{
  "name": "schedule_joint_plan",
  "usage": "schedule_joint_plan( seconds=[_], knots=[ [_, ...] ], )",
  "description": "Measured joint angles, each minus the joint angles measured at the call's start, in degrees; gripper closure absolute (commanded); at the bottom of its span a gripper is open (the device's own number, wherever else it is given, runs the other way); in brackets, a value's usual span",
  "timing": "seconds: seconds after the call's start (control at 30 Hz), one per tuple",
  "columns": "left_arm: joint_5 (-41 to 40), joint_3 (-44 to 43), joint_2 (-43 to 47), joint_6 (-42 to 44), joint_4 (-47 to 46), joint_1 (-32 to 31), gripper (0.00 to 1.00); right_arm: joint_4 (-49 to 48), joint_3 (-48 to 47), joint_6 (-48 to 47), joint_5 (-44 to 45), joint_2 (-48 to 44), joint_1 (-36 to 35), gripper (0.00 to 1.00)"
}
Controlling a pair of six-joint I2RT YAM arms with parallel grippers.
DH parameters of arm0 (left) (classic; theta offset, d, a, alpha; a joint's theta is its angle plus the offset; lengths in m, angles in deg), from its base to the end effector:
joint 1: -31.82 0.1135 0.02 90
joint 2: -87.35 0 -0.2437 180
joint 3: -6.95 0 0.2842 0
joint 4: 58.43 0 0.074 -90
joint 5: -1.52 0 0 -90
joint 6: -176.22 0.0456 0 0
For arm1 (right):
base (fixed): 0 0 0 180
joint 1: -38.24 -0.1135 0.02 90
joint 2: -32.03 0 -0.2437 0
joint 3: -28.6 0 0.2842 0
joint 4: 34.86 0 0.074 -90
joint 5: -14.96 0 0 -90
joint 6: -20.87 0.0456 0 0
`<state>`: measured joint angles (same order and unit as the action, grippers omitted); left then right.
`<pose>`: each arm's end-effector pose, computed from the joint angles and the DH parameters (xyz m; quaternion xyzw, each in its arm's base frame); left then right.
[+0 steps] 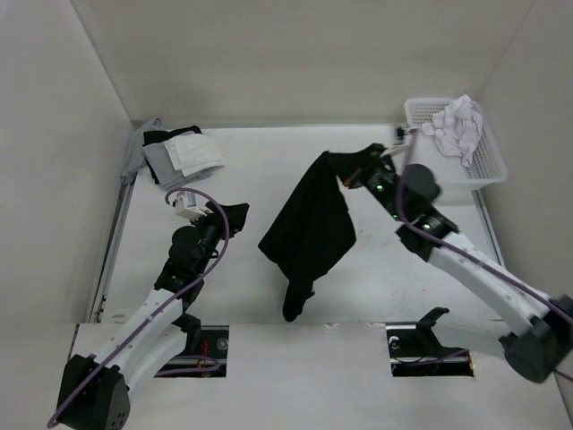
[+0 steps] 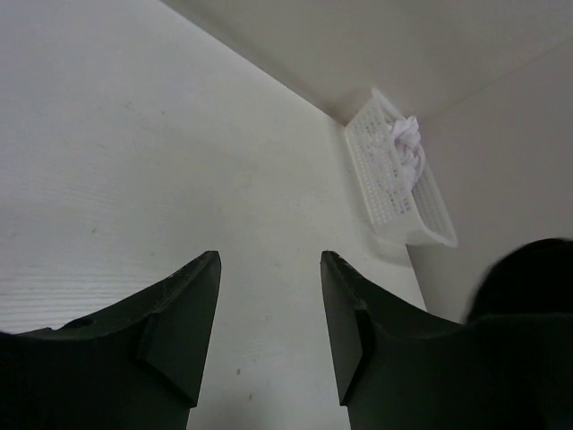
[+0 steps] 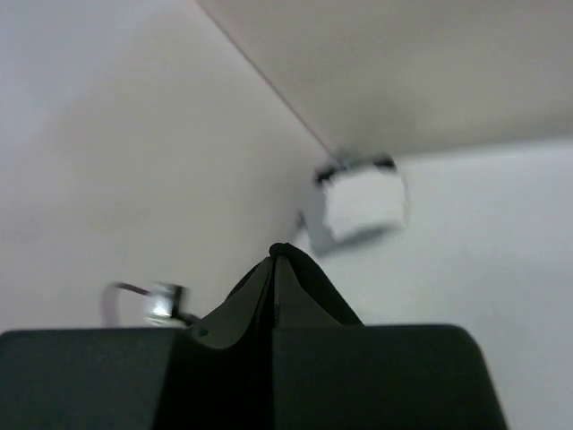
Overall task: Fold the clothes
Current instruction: Move the tank top to the center of the board, then flatten the tank top out
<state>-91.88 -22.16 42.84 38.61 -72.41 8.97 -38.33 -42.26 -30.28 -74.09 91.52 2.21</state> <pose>0.2219 -0.0906 0.2059 -0.1736 0.6944 -0.3853 0.5824 0.2354 0.1703 0.4101 0.0216 0.6095 0.4778 0.6323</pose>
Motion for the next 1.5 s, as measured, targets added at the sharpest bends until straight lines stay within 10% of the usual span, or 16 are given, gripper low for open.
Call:
schedule_joint_plan(
  seconds=[0.33,0.57,0.73,0.97,1.5],
  knots=[
    [0.61,3.08,1.25,-0.13,12.28,4.02,0.55,0.44,6.58,5.16,-2.84,33.66,7.61,0.56],
    [0.85,3.43,0.20,0.02,14.75,1.53,0.69,-2.05,16.83,3.37,1.18,20.48,2.38,0.94],
    [0.68,3.41,-4.09,-0.70,18.84,-8.44,0.80,-2.16,28.30,4.35,4.37,15.93,-2.25,0.90],
    [-3.72,6.88,-3.52,-10.99,21.77,-23.93,0.68,-2.51,33.00,5.44,6.95,15.02,-3.39,0.84],
    [-6.25,8.68,-12.76,-20.87,13.09,-24.87,0.72,-7.32,32.92,6.05,6.27,17.88,-3.41,0.80]
  ],
)
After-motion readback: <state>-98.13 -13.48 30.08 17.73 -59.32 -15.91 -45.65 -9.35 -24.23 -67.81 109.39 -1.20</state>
